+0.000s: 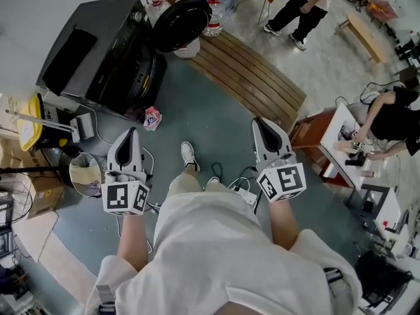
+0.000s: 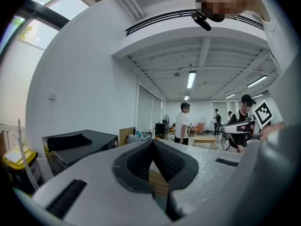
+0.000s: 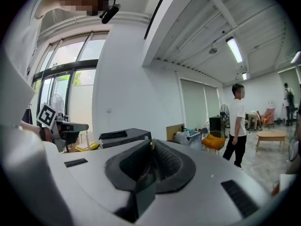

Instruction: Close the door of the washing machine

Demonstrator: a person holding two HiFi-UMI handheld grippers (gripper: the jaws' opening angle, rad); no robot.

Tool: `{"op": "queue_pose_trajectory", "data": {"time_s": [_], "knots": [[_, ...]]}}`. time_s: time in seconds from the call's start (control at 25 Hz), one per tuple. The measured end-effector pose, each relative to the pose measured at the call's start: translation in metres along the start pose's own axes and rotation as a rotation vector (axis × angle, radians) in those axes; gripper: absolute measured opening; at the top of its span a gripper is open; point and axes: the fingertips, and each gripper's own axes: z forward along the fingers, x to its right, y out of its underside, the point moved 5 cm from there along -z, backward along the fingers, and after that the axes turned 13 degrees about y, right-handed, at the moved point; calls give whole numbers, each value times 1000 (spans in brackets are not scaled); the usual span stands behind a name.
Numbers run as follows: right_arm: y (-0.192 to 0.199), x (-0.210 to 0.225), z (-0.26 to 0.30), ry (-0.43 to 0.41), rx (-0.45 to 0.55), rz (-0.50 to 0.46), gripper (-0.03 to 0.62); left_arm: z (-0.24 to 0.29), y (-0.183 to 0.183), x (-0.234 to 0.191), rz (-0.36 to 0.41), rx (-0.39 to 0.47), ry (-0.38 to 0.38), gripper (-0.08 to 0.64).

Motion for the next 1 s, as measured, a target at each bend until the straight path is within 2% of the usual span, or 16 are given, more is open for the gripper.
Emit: {"op": "queue_pose_trajectory", "data": {"time_s": [0.04,0.12,0.2,0.36,0.52,0.68,1.0], "knots": [[0,0,12,-10,-4,-3,25,10,4,-8,-10,1,4,6],[-2,0,38,-18,-18,-12,115,35,12,-26,-35,3,17,6],[-9,2,66,-20,-26,-32,148,62,17,-46,-62,3,28,6],[-32,-1,128,-42,-35,-82,258,118,7,-94,-72,20,53,6],[-50,-10,192,-26,-50,-126,280,163,-1,-145,-94,32,79,6],[-61,-24,232,-10,-62,-148,283,196,-8,-184,-96,41,112,6],[-73,-23,282,-7,-67,-189,282,235,-28,-210,-96,71,143,6]]}}
